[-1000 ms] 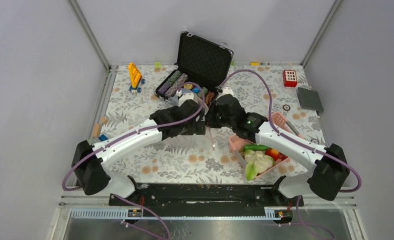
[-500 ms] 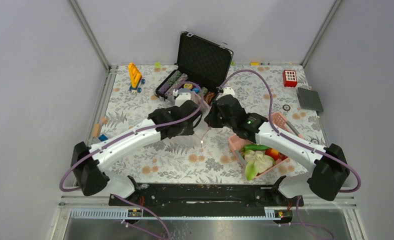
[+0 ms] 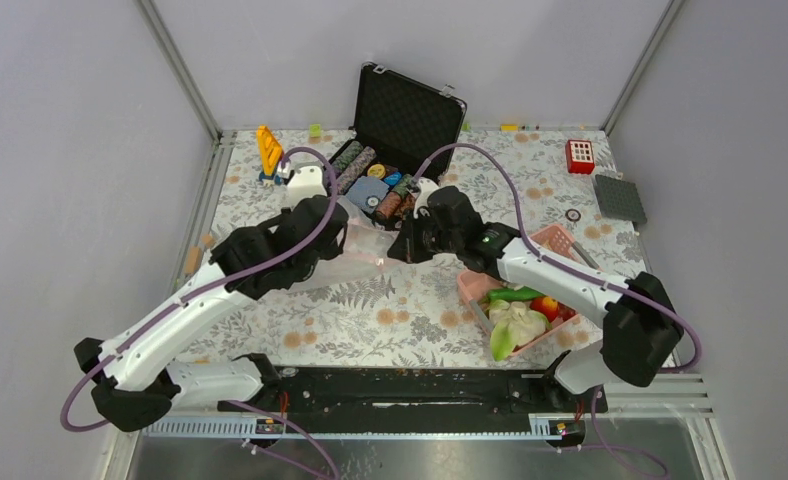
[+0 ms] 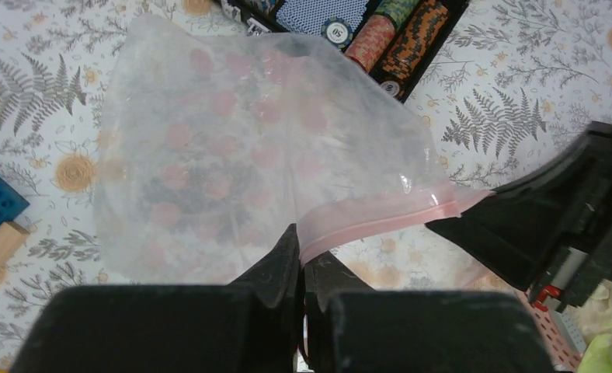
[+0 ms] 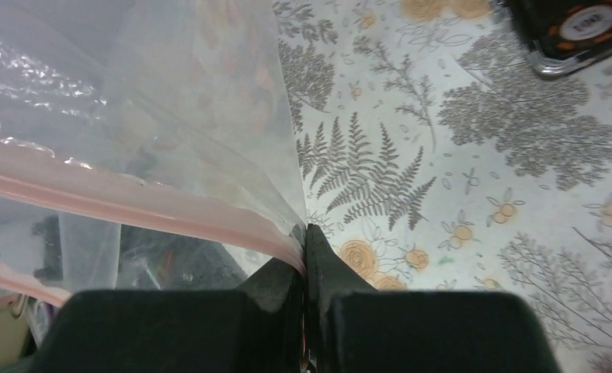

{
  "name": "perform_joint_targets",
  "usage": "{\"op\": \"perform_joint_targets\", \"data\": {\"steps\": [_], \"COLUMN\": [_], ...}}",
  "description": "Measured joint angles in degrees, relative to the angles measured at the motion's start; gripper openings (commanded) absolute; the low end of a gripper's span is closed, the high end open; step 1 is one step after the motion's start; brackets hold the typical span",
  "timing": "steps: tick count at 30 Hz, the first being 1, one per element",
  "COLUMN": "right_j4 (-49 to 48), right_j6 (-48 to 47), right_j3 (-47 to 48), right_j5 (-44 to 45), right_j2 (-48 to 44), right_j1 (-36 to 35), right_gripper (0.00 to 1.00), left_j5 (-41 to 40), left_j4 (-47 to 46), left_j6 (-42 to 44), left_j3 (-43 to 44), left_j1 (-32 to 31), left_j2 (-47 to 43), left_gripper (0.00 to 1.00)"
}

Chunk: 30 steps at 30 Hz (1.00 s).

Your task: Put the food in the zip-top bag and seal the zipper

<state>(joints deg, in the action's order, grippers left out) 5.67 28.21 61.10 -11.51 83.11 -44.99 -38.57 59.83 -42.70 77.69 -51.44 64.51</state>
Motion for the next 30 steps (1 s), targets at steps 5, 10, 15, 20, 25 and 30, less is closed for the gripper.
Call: {"op": "perform_joint_targets", "data": {"steps": [5,10,15,20,25,30], "right_j4": [-3.1,-2.5,-1.5,0.2,1.3,4.8], "right_j6": [2.2,4.2,5.2,4.2,3.0,4.5], "right_j3": [-0.3,-0.4,-0.3,-0.2,-0.3,-3.2], "right_j5": [-5.1,-2.8,0.4,4.9,8.5,12.3], "right_j2": [2.6,3.2,3.1,0.4,-6.5,-15.2], "right_j1": [0.1,0.2,0.3,0.5,1.7,9.5], "right_gripper": [0.12,0.41,0.63,0.99,1.00,1.00], "left_j5": [3.0,6.3,9.9,12.3,16.0,19.1], "left_j4": [-4.9,-9.8,-13.1,-15.1,-18.6,-20.9], "left_j6": [5.6,9.5,10.6,11.0,11.3,11.6], "left_j3": [-2.2,-4.5,-7.6,-8.2,-10.1,-11.5], "left_j1": [0.3,1.5,4.0,5.2,6.7,8.3], "left_j2": [-1.7,2.5,5.9,6.5,6.5,6.5], "left_gripper": [0.00,0.00,0.00,0.00,0.00,0.00]}}
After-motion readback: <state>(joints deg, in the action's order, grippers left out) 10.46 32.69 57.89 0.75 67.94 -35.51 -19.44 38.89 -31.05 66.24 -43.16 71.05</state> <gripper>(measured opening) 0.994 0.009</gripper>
